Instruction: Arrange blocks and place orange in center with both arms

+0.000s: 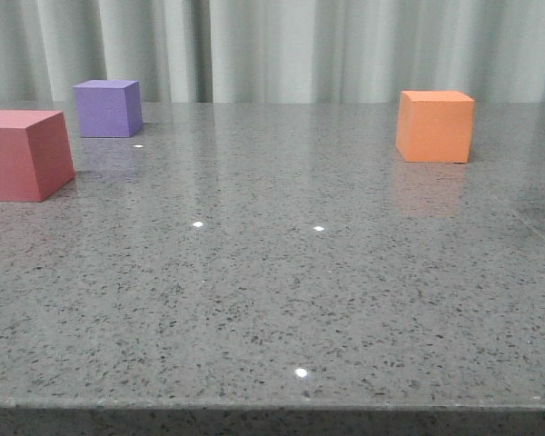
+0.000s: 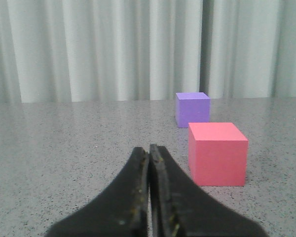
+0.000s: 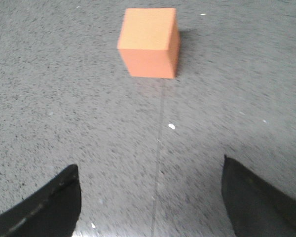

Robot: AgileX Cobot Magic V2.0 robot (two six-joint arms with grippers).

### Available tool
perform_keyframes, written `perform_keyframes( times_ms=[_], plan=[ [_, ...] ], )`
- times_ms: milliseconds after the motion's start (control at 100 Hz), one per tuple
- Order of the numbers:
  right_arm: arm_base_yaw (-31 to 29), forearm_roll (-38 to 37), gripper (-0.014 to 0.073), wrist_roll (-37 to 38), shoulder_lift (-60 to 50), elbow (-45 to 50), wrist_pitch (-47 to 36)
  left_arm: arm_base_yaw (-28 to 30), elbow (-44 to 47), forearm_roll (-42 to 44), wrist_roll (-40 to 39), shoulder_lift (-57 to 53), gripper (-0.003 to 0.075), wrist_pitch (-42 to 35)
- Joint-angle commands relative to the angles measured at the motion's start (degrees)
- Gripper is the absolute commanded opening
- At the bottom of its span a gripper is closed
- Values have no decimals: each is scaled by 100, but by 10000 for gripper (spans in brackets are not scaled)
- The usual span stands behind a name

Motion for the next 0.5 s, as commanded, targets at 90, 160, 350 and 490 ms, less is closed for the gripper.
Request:
perform_keyframes(
  times_ms=[90, 160, 350, 490],
  plan=[
    [132, -79, 583, 7, 977, -993, -388, -3, 242, 1, -18, -218, -20, -465],
    [132, -218, 583, 77, 1382, -1343, -371, -3, 242, 1, -18, -218, -20, -465],
    [132, -602, 583, 146, 2273, -2183, -317, -3, 242, 1, -18, -218, -20, -465],
    [132, -888, 583, 392, 2815, -2678, -211, -3, 242, 1, -18, -218, -20, -465]
  ],
)
